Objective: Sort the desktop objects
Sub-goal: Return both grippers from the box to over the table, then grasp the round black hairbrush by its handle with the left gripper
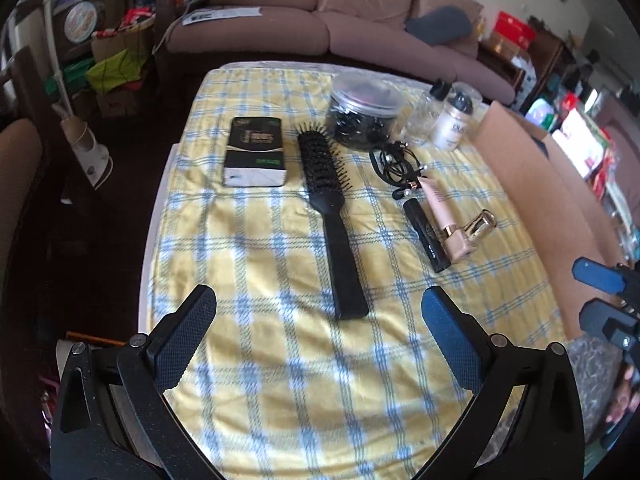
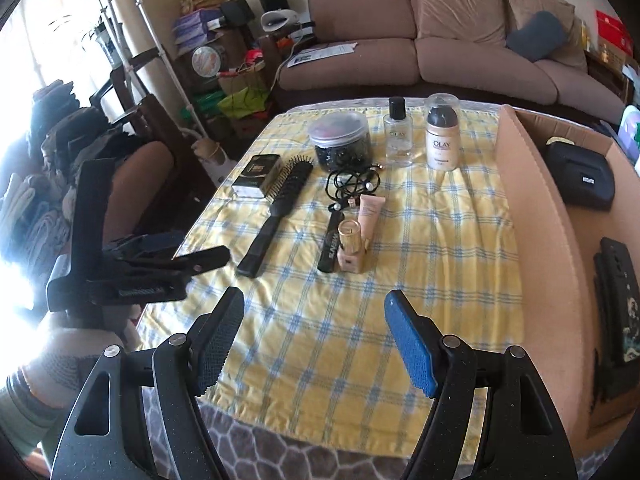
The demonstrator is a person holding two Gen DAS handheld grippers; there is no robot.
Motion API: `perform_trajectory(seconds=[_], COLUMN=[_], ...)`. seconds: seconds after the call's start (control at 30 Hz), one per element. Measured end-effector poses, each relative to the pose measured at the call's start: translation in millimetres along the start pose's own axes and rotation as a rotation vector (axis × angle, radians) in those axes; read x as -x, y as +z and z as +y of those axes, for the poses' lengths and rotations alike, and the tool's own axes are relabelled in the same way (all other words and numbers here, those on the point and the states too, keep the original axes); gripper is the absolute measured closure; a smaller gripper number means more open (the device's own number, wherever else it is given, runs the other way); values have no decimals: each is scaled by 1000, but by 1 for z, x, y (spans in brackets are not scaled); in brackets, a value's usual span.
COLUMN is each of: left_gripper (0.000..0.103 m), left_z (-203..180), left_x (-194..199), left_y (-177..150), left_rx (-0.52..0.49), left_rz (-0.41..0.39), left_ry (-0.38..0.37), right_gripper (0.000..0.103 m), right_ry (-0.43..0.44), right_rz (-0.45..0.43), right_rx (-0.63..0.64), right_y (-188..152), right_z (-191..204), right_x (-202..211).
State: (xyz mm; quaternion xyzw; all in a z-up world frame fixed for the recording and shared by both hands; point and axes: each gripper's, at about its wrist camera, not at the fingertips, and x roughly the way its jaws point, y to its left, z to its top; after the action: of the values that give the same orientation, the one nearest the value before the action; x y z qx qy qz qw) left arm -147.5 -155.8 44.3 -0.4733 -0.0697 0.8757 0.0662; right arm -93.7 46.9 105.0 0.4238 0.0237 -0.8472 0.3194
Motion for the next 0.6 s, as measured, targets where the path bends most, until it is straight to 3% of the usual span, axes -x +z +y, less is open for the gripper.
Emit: perform_trajectory(seconds=[0.2, 0.3, 0.37, 0.5, 0.57, 0.6], left_gripper=[4, 16, 28, 38, 64, 72], left_z=[-2, 0, -1, -4, -5, -3], left_x=[-27, -40, -49, -54, -53, -51], left_y=[14, 18, 17, 14, 12, 12], left_rx=[4, 10, 11, -4, -16, -10], left_rz=[14, 41, 64, 64, 57, 57], left_ry=[15, 2, -30, -28, -22, -30], right_gripper=[28, 30, 39, 46, 46, 46], right_ry=[44, 54, 73, 98, 106, 108], right_rz=[-48, -53, -54, -56, -56, -56], right_rx=[-25, -19, -27, -47, -56, -58], right_y=[6, 11, 13, 13, 12, 12], right_z=[4, 5, 3, 1, 0, 1], right_x=[-11, -15, -18, -23, -25, -25])
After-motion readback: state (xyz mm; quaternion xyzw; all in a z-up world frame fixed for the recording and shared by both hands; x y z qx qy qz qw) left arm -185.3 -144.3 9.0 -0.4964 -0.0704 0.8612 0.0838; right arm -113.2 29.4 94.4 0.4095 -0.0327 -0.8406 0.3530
